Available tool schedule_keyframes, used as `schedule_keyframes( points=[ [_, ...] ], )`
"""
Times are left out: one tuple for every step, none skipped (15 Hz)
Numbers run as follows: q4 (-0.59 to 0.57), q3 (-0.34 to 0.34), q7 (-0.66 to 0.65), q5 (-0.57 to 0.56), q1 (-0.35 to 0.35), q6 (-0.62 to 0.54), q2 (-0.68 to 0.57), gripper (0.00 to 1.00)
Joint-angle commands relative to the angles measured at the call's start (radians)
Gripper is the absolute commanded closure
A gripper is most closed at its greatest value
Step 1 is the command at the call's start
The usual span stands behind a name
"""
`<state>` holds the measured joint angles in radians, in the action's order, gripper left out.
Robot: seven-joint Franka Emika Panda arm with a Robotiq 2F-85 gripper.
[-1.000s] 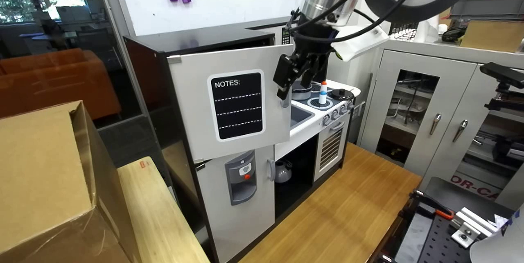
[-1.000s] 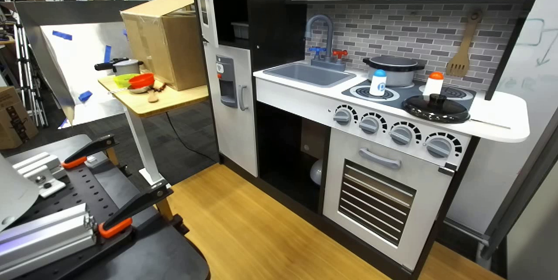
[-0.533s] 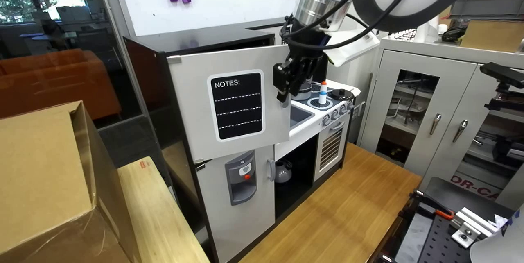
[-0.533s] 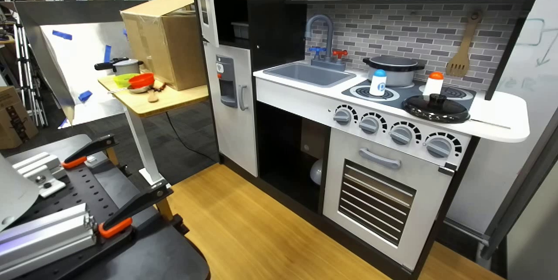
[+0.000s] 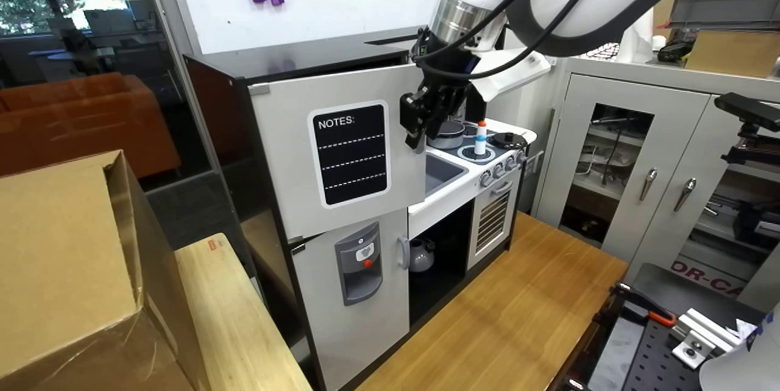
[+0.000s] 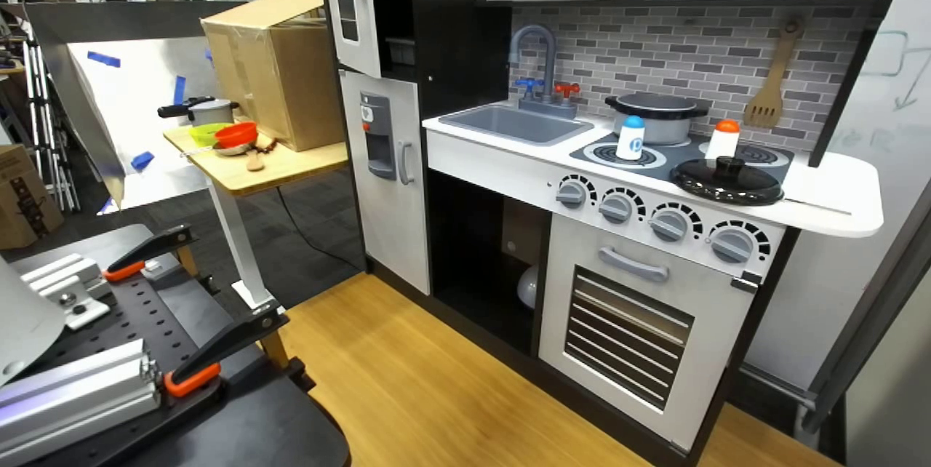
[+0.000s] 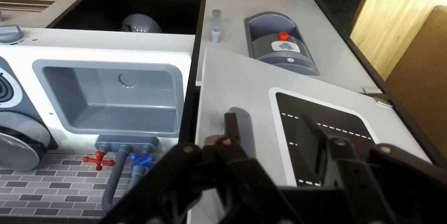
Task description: Close the open drawer and then open it again.
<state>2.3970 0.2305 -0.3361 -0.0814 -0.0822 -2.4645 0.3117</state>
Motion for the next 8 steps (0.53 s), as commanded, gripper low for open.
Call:
schedule_keyframes(
  points=[
    [-0.021, -0.001, -0.011, -0.018, 0.009, -0.048, -0.031, 0.56],
    [-0.019, -0.002, -0.013, -0.022, 0.012, -0.055, -0.033, 0.64],
    [-0.021, -0.002, -0.017, -0.025, 0.017, -0.060, -0.036, 0.81],
    [-0.020, -0.002, -0.022, -0.031, 0.023, -0.064, -0.038, 0.82],
    [-0.021, -0.005, -0.027, -0.039, 0.030, -0.066, -0.038, 0.89],
    [-0.022, -0.006, -0.032, -0.048, 0.037, -0.070, -0.037, 0.96],
    [-0.024, -0.006, -0.039, -0.060, 0.045, -0.076, -0.036, 1.00],
    [-0.026, -0.006, -0.045, -0.066, 0.050, -0.082, -0.036, 1.00]
  ],
)
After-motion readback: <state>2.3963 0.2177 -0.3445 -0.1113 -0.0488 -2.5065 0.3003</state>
